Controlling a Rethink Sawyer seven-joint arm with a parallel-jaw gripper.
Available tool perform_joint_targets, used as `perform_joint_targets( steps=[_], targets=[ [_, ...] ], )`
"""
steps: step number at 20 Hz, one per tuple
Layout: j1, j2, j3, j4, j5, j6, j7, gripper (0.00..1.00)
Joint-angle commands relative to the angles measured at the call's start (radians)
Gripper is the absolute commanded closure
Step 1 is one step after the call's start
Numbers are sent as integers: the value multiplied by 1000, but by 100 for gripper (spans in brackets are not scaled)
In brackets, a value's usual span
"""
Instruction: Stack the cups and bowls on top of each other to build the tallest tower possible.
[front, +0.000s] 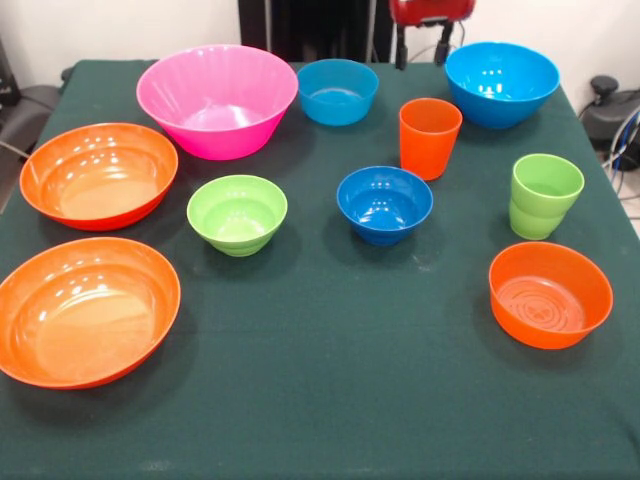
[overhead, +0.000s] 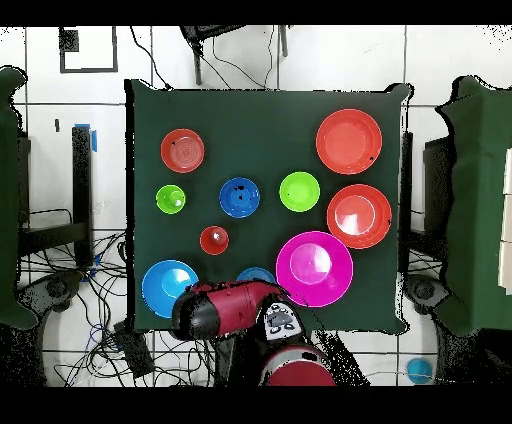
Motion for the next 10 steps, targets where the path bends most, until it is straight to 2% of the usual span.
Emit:
perform_joint_targets(
  steps=[1, 10],
  targets=[
    [24, 159, -44, -93, -27, -119, 139, 0],
    [5, 194, -54, -121, -38, -139, 86, 0]
  ],
)
